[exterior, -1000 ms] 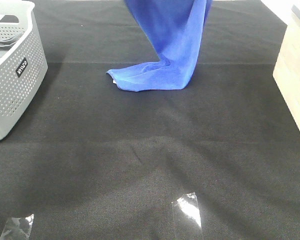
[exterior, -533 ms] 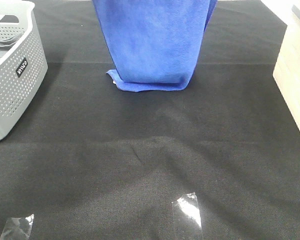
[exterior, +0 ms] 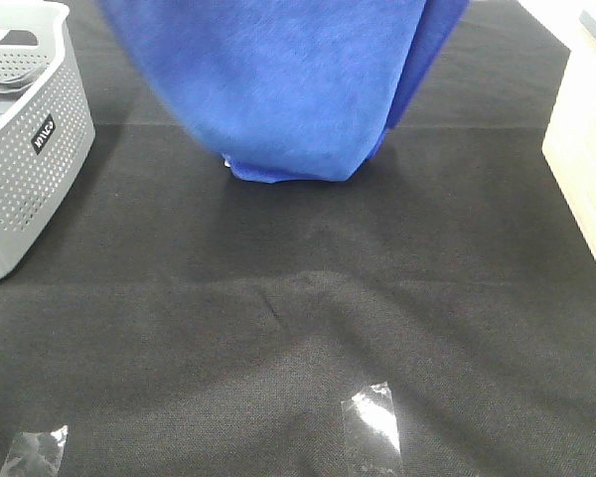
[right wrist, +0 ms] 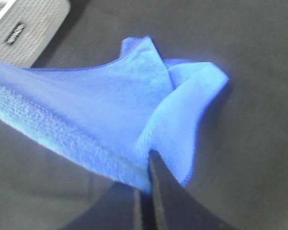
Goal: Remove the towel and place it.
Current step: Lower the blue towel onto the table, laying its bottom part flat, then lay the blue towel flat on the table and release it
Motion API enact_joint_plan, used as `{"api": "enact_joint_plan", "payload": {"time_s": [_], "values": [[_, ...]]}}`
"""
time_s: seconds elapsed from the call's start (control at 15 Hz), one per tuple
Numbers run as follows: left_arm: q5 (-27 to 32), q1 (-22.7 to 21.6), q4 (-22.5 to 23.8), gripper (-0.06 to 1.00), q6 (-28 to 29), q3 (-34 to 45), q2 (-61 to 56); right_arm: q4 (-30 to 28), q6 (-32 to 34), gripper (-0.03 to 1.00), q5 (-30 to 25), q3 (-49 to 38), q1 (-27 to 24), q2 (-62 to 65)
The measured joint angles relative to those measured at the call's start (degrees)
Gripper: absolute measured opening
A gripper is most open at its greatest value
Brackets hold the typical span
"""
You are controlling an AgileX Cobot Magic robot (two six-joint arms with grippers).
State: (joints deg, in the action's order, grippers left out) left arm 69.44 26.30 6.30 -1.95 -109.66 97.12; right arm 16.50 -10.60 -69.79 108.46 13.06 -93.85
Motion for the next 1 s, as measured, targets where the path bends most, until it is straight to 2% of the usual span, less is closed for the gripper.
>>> {"api": "enact_joint_plan", "payload": {"time_s": [0.4, 0.53, 0.67, 1.0], "values": [[-1.9, 0.5, -12.1, 0.00, 1.5, 23.8, -20.8, 3.7, 3.0, 0.00, -0.2, -17.0, 0.6, 15.1], [-2.6, 0.5, -15.9, 0.00, 3.8, 32.0, -28.6, 5.7, 4.6, 0.00, -0.5, -24.0, 0.7, 21.1], [-3.4, 0.5, -18.2, 0.00, 5.8, 36.4, -34.4, 7.3, 5.8, 0.00, -0.6, -28.4, 0.7, 25.3], [-3.4, 0.5, -27.9, 0.00, 6.1, 44.6, -43.9, 8.3, 8.7, 0.00, -0.6, -37.3, 0.7, 34.7]]}}
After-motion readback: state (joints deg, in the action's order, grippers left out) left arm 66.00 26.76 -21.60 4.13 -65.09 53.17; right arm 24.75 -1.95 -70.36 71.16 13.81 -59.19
